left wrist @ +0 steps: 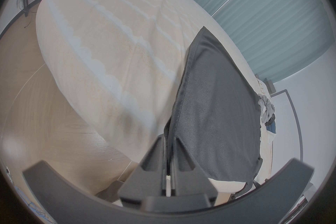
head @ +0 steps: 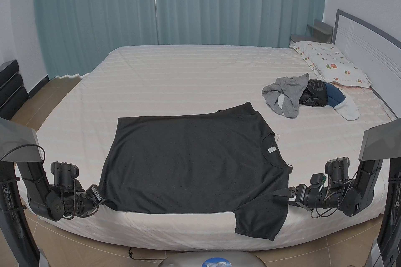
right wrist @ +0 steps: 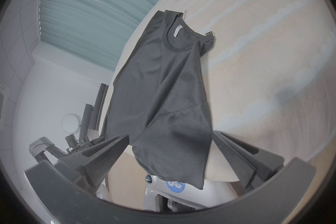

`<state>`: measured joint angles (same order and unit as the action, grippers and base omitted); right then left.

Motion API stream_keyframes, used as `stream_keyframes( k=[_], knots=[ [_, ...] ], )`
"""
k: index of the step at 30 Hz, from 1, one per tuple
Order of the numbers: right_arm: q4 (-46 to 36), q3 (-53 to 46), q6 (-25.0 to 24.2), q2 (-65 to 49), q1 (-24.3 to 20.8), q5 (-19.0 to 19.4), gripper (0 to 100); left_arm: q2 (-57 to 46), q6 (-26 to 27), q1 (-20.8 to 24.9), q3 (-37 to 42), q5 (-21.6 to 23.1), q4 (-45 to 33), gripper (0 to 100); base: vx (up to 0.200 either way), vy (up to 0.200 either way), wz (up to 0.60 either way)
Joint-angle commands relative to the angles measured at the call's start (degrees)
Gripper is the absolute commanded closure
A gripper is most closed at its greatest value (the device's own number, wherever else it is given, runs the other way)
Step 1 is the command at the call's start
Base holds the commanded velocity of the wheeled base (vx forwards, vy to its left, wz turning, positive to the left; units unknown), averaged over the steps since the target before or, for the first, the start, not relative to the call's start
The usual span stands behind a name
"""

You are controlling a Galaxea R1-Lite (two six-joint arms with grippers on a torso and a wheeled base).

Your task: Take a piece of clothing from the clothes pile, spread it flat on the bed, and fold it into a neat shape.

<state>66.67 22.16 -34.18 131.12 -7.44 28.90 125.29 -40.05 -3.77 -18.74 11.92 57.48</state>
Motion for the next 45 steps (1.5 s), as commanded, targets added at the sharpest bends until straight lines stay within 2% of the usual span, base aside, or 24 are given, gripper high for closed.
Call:
stream_keyframes(
  k=[1,18,25,26,37,45],
  knots=[
    [0.57,-0.01,0.43,1.5,-0.65,-0.87,0,0.13,0.06,-0.01,0.02,0.03,0.0,100,0.0,0.0,0.0],
    [1.97,0.6,0.43,2.82,-1.7,-1.31,0,0.13,-0.03,0.08,0.02,-0.06,0.0,100,0.0,0.0,0.0],
    [3.99,0.25,0.52,4.32,-2.5,-3.86,0,0.13,-0.03,0.08,-0.07,-0.06,0.0,100,0.0,0.0,0.0],
    [4.17,0.25,0.43,4.49,-2.5,-3.86,100,0.13,-0.12,0.08,-0.07,-0.06,0.0,100,0.0,0.0,0.0],
    [4.17,-0.28,0.96,4.14,-2.5,-4.47,100,0.13,-0.21,-0.1,-0.42,-0.06,0.0,100,0.0,0.0,0.0],
    [3.91,-2.56,1.4,-1.4,0.41,-3.5,100,0.13,-2.14,-0.19,-0.51,-0.15,1.06,100,0.0,0.0,0.0]
  ],
)
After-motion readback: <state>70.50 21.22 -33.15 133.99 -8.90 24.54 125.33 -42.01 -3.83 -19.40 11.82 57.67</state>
